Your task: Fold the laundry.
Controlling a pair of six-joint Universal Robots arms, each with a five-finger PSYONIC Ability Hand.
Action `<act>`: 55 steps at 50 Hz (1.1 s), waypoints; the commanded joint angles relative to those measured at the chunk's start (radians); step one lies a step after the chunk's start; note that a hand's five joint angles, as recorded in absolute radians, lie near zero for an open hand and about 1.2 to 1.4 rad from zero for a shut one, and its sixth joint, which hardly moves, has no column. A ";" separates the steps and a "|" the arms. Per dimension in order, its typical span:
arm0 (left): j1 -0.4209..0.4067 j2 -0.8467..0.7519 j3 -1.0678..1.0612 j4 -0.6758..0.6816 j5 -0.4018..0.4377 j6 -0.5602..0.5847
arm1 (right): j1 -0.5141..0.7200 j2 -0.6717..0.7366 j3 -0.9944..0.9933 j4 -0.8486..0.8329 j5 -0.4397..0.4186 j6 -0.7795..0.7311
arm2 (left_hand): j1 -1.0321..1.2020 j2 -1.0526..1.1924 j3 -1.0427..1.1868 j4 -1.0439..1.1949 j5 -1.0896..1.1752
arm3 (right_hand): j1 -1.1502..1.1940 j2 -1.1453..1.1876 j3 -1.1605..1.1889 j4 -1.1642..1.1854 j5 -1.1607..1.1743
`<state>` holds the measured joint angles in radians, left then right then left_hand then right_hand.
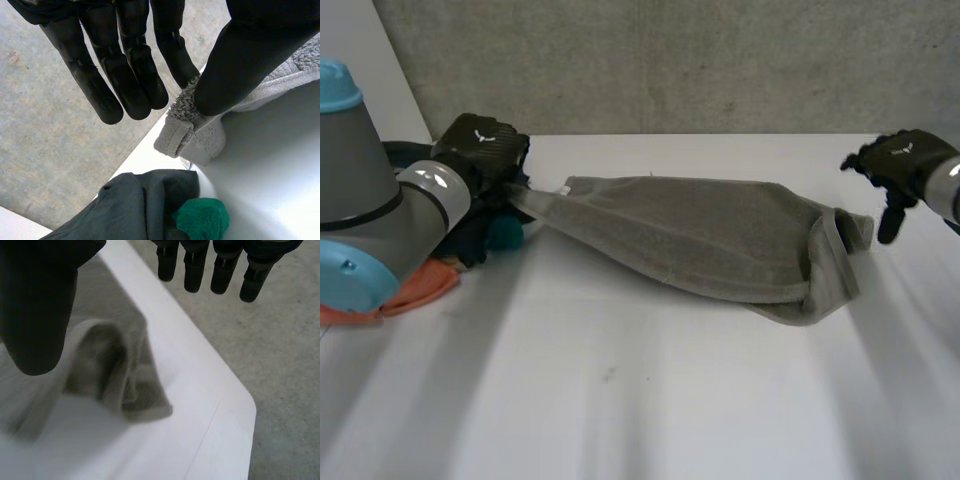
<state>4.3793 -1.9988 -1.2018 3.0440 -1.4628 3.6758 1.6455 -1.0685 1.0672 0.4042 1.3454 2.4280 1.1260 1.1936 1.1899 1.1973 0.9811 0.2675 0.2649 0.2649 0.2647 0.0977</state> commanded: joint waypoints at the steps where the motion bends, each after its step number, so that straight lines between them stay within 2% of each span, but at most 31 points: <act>1: -0.001 0.000 0.036 -0.037 0.002 -0.037 | -0.026 -0.169 0.289 0.012 -0.055 -0.093 | 0.270 0.203 0.206 0.199 0.241 | 0.388 0.391 0.391 0.391 0.383; 6: -0.004 0.008 0.045 -0.053 0.004 -0.053 | -0.027 -0.197 0.437 0.005 -0.144 -0.135 | 0.270 0.203 0.206 0.199 0.241 | 0.412 0.415 0.415 0.415 0.407; 11: -0.003 0.024 0.047 -0.060 0.009 -0.062 | -0.018 -0.131 0.510 -0.088 -0.219 -0.139 | 0.270 0.203 0.206 0.199 0.241 | 0.178 0.180 0.180 0.181 0.173; 22: 0.023 0.037 0.047 -0.067 0.012 -0.068 | -0.003 0.024 0.470 -0.291 -0.213 -0.119 | 0.270 0.203 0.206 0.199 0.241 | 0.268 0.271 0.271 0.271 0.263; 29: 0.028 0.031 0.042 -0.068 0.013 -0.068 | 0.016 0.096 0.413 -0.390 -0.201 -0.116 | 0.270 0.203 0.206 0.199 0.241 | 0.608 0.611 0.611 0.611 0.604; 34: 0.028 0.031 0.030 -0.071 0.005 -0.068 | 0.028 0.114 0.389 -0.447 -0.187 -0.093 | 0.270 0.203 0.206 0.199 0.241 | 1.128 1.131 1.131 1.131 1.123; 40: 0.034 0.049 -0.030 -0.120 -0.014 -0.047 | 0.022 0.046 0.410 -0.421 -0.164 -0.032 | 0.270 0.203 0.206 0.199 0.241 | 1.129 1.131 1.131 1.132 1.124; 44: 0.048 0.106 -0.088 -0.183 -0.018 0.012 | 0.002 -0.071 0.410 -0.349 -0.160 -0.032 | 0.270 0.203 0.206 0.199 0.241 | 1.129 1.131 1.131 1.132 1.124; 48: 0.055 0.179 -0.171 -0.284 -0.013 0.099 | -0.036 -0.149 0.381 -0.144 -0.144 -0.087 | 0.270 0.203 0.206 0.199 0.241 | 1.129 1.131 1.131 1.132 1.124; 49: 0.057 0.213 -0.208 -0.331 -0.011 0.140 | -0.058 -0.162 0.373 -0.029 -0.137 -0.125 | 0.270 0.203 0.206 0.199 0.241 | 1.129 1.131 1.131 1.132 1.124; 53: 0.071 0.277 -0.315 -0.405 0.011 0.240 | -0.067 -0.145 0.370 0.236 -0.126 -0.248 | 0.270 0.203 0.206 0.199 0.241 | 1.129 1.131 1.131 1.132 1.124; 55: 0.074 0.291 -0.352 -0.409 0.025 0.276 | -0.062 -0.142 0.370 0.312 -0.127 -0.302 | 0.270 0.203 0.206 0.199 0.241 | 1.129 1.131 1.131 1.132 1.124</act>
<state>4.4391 -1.7782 -1.4303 2.7085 -1.4692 3.8319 1.5927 -1.2192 1.4445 0.4259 1.2087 2.2758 1.1260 1.1936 1.1899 1.1975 0.9811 1.1184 1.1684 1.1786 1.1905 0.9882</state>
